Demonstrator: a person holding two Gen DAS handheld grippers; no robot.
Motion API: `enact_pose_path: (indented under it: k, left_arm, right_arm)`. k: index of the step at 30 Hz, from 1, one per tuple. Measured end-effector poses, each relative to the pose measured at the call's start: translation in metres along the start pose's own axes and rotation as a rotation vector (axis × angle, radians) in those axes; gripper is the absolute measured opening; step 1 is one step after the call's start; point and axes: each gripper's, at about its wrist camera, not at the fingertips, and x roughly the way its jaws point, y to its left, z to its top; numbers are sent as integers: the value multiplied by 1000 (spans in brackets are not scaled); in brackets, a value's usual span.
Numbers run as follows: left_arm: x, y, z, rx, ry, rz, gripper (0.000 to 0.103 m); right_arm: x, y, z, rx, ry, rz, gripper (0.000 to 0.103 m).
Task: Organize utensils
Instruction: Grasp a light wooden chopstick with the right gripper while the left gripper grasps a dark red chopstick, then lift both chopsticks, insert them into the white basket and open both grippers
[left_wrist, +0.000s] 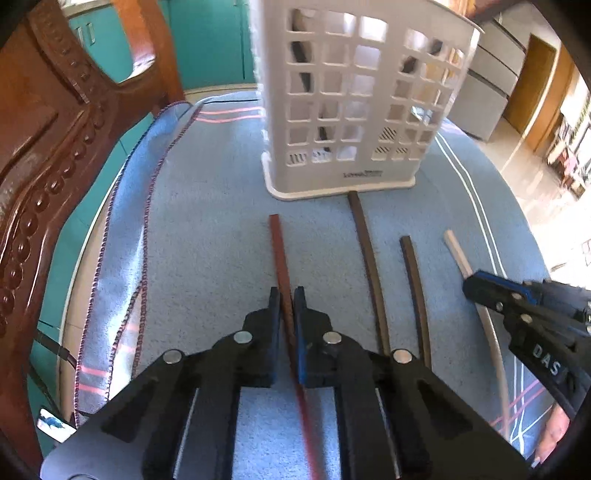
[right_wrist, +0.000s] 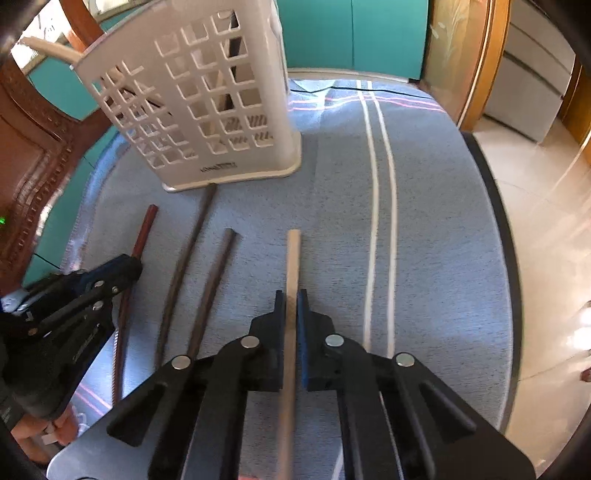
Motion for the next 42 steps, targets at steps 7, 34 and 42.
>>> enact_pose_path:
  k: [7, 34, 42]
  left_arm:
    - [-72, 15, 8, -24, -189, -87, 7]
    - [-179, 29, 87, -143, -661, -73, 8]
    - [-169, 57, 77, -183, -613, -131, 48]
  right_arm:
    - [-62, 6, 9, -50, -168, 96, 6]
    - [-246, -3, 92, 148, -940, 213, 7]
    - [-222, -11, 105, 232, -1008, 155, 7]
